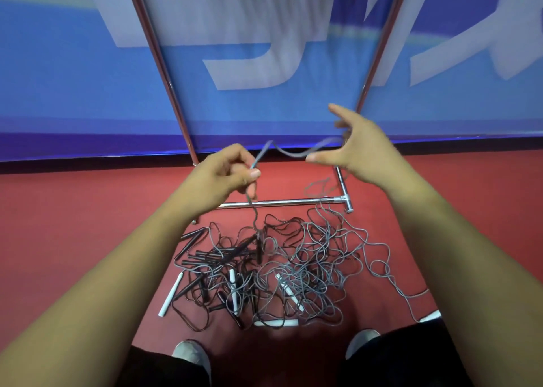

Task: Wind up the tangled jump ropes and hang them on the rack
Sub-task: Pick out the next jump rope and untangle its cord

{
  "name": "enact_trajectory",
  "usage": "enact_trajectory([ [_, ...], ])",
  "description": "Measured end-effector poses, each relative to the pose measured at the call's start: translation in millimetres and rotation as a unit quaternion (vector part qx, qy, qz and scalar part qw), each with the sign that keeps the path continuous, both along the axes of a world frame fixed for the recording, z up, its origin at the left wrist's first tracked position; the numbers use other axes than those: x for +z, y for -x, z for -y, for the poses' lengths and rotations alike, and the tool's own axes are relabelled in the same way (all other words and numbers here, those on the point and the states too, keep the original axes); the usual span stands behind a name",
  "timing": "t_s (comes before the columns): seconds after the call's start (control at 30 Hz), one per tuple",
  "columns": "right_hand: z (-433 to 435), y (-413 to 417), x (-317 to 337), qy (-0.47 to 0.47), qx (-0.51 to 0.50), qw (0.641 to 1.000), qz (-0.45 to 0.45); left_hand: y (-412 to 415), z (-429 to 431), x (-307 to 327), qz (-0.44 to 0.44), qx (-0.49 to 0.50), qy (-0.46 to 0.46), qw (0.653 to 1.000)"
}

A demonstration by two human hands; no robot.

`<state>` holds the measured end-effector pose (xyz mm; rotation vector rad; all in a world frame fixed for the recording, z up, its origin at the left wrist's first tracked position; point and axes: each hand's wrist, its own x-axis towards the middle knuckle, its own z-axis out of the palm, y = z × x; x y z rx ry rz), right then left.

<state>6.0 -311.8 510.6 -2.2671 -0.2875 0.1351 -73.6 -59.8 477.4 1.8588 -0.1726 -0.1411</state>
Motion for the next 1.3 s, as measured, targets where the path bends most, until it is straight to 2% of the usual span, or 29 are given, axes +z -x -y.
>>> enact_trajectory([
  [0.07,-10,10,0,0.063,0.100,0.993,0.011,2,4,2,-0.004,-0.041,-0.019,0.999],
  [0.17,-29,25,-7,0.022,0.225,0.972,-0.065,1,6,-3,-0.007,-0.063,-0.041,0.997],
  [0.23,-36,32,-11,0.000,0.250,0.964,-0.094,0,6,-3,-0.002,-0.048,-0.045,0.998],
  [0.33,-37,29,-9,-0.041,0.219,0.972,-0.071,-1,3,-5,-0.010,-0.044,-0.054,0.998],
  [0.43,-36,25,-3,-0.161,0.187,0.967,-0.068,-4,-6,-24,-0.065,-0.081,-0.188,0.977],
  [0.5,-35,22,5,-0.285,0.128,0.948,-0.071,-6,-18,-47,-0.135,-0.110,-0.260,0.950],
  [0.57,-27,14,13,-0.411,0.046,0.907,-0.083,-5,-34,-71,-0.182,-0.116,-0.332,0.918],
  [0.6,-21,10,16,-0.437,0.017,0.896,-0.079,-4,-40,-80,-0.194,-0.100,-0.351,0.911],
  [0.7,-7,3,13,-0.358,-0.016,0.933,-0.031,-3,-47,-87,-0.185,-0.024,-0.320,0.929],
  [0.8,-3,0,0,-0.274,-0.067,0.959,-0.012,-5,-41,-74,-0.124,0.027,-0.280,0.952],
  [0.87,-2,-3,-5,-0.232,-0.093,0.968,-0.006,-8,-35,-62,-0.108,0.042,-0.187,0.976],
  [0.93,1,-7,-8,-0.233,-0.120,0.965,-0.002,-10,-30,-51,-0.110,0.064,-0.091,0.988],
  [1.07,13,-19,-14,-0.207,-0.214,0.953,0.048,-14,-29,-49,-0.202,0.119,0.114,0.966],
  [1.1,17,-22,-16,-0.188,-0.239,0.950,0.067,-14,-33,-53,-0.219,0.109,0.101,0.964],
  [1.13,22,-24,-19,-0.162,-0.259,0.948,0.089,-14,-39,-58,-0.227,0.096,0.046,0.968],
  [1.17,26,-26,-21,-0.131,-0.268,0.948,0.108,-13,-45,-62,-0.226,0.078,-0.049,0.970],
  [1.23,29,-26,-25,-0.074,-0.264,0.952,0.135,-11,-56,-69,-0.222,0.063,-0.201,0.952],
  [1.3,26,-25,-29,-0.031,-0.256,0.956,0.138,-7,-61,-71,-0.251,0.077,-0.232,0.936],
])
